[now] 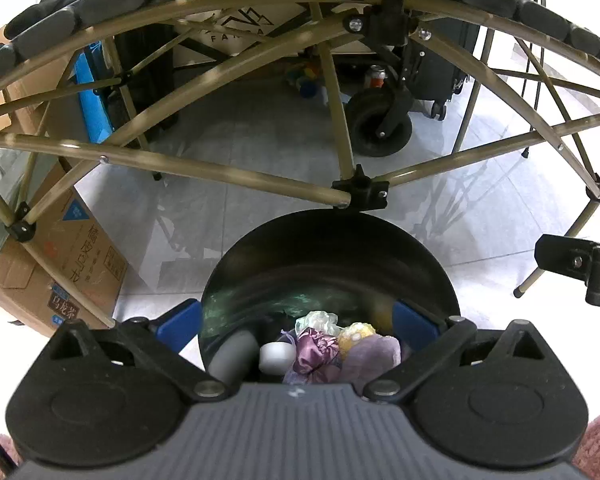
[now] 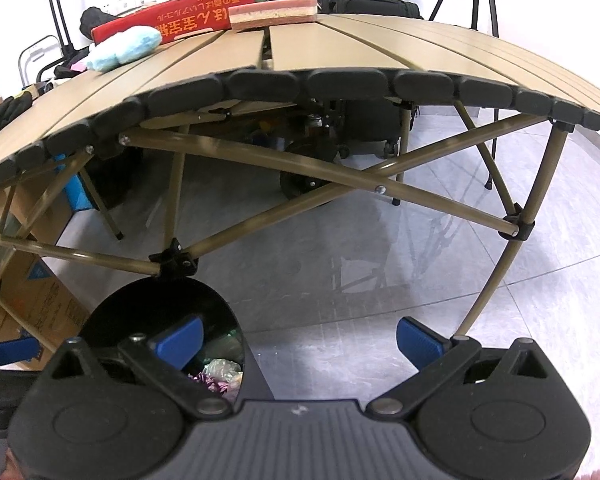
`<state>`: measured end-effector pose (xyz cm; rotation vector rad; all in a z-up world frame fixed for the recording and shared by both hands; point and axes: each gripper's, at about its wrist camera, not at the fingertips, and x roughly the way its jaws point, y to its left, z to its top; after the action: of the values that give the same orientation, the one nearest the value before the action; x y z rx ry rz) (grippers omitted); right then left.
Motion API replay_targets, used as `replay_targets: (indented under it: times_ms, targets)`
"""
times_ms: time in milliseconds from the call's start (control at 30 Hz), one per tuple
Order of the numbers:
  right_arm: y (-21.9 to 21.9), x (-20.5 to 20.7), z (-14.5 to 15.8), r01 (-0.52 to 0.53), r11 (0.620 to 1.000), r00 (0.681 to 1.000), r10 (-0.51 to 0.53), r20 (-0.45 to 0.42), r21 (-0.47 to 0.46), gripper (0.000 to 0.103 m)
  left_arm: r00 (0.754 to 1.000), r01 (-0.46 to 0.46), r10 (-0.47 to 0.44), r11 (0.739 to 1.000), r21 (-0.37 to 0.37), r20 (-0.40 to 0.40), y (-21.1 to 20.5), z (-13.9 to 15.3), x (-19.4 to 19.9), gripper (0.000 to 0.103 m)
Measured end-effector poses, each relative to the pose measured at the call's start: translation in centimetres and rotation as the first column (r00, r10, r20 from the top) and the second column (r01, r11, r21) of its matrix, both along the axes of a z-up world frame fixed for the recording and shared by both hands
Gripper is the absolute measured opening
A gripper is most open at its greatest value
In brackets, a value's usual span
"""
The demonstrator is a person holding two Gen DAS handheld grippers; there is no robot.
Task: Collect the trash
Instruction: 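Lower the wedge into the bin and open the left tool, then raise both open tools from the bin back up to the table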
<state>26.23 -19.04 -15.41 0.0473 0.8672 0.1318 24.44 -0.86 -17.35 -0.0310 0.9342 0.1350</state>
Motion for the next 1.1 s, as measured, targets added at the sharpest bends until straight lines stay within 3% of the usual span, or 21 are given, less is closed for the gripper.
replay_targets:
  times_ms: [267,567,900,1100]
  targets:
    - [-0.1,-0.2,0.2,0.000,1.000,1.000,0.000,0.008,0.000,0.103,1.000,-0.009,0.009,1.000,-0.022,0.023,0.4,0.8,-0.6,0.103]
    - [-0.8,-1.9,1.9,-0.012,1.000,0.998,0.010,0.054,0.020,0.103,0.992,-0.016,0.019,0.999,-0.030,0.121,1.6,3.8,-3.1,0.103]
    - [-2.0,-5.4,5.5,-0.048,0.998,0.984,0.041,0.173,0.041,0.103,0.965,-0.028,0.038,0.999,-0.041,0.260,2.6,7.7,-6.2,0.103]
    - [-3.0,-7.4,7.3,-0.076,0.996,0.968,0.061,0.243,0.053,0.103,0.937,-0.014,0.036,0.998,-0.066,0.349,2.9,10.6,-7.7,0.103]
